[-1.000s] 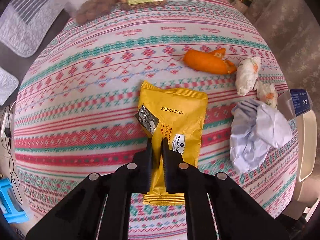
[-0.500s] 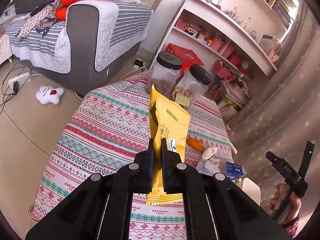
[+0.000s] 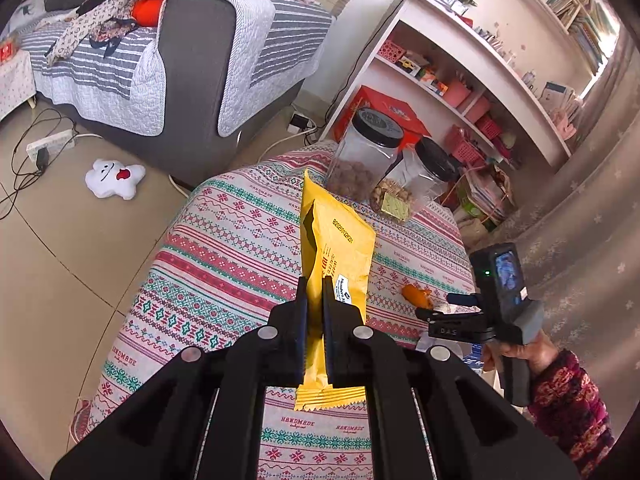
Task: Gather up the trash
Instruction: 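Grasp the orange peel with the right gripper while the left gripper holds the snack bag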
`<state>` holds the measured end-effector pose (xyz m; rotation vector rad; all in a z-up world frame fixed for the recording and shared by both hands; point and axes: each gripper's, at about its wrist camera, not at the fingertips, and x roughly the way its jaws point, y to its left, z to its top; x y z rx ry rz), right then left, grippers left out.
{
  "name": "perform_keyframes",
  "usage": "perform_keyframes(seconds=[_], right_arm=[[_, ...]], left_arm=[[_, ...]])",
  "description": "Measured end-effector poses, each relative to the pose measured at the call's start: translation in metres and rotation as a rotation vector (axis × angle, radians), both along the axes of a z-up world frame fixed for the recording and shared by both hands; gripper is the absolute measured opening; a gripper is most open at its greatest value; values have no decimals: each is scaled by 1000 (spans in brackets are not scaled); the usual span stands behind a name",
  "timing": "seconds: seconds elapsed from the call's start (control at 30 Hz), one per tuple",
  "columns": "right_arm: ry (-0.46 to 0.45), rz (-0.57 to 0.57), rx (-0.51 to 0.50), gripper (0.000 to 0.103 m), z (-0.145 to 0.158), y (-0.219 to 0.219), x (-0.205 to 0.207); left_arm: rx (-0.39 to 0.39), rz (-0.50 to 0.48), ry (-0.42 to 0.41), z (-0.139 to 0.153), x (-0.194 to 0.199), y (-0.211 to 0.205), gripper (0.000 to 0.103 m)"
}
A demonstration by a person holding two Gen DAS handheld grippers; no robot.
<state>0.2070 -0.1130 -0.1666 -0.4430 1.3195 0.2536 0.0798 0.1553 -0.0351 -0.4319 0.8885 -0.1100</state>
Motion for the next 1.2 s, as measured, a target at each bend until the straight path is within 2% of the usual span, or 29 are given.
perform_keyframes(seconds=[0.07, 0.13, 0.17, 0.2, 0.27, 0.4, 0.57, 0.7, 0.77, 0.93, 0.97, 1.0, 1.03, 1.07, 1.1, 1.2], right_arm=[[10, 11, -22, 61, -11, 4, 4], [28, 6, -14, 45, -18, 4, 9], [45, -4, -14, 19, -22, 1, 10], [46, -21, -36, 0, -26, -1, 12], [30, -72, -7, 0, -26, -6, 12], [-66, -158, 112, 0, -4, -10, 5], [-162, -227, 333, 0, 53, -2, -9], [-191, -253, 503, 0, 97, 3, -13], [-189, -242, 526, 0, 115, 4, -10], [-209, -196, 449, 0, 125, 13, -9], [-194, -170, 431, 0, 122, 15, -8], [-173, -137, 389, 9, 115, 19, -6], [-168, -107, 323, 22, 104, 22, -4], [-166, -71, 253, 58, 92, 25, -4], [-165, -36, 196, 72, 79, 27, -4], [-109, 48, 40, 65, 37, 26, 1]], left_arm=[[-5, 0, 6, -2, 1, 4, 6], [-1, 8, 11, -5, 2, 8, 6], [-1, 11, 16, -7, 3, 10, 6], [-4, 17, 23, -9, 4, 12, 6], [-12, 30, 31, -11, 4, 16, 6], [-22, 46, 21, -9, 2, 21, 6], [-28, 60, -5, -2, -2, 22, 6], [-46, 65, -24, 4, -4, 23, 6], [-58, 59, -29, 5, -5, 23, 6], [-79, 56, -37, 9, -6, 23, 6], [-79, 53, -37, 9, -6, 23, 7], [-77, 51, -36, 9, -6, 23, 7], [-77, 49, -34, 8, -6, 22, 7], [-75, 48, -30, 7, -6, 22, 7], [-75, 46, -27, 6, -5, 22, 7], [-79, 45, -19, 4, -6, 24, 7]])
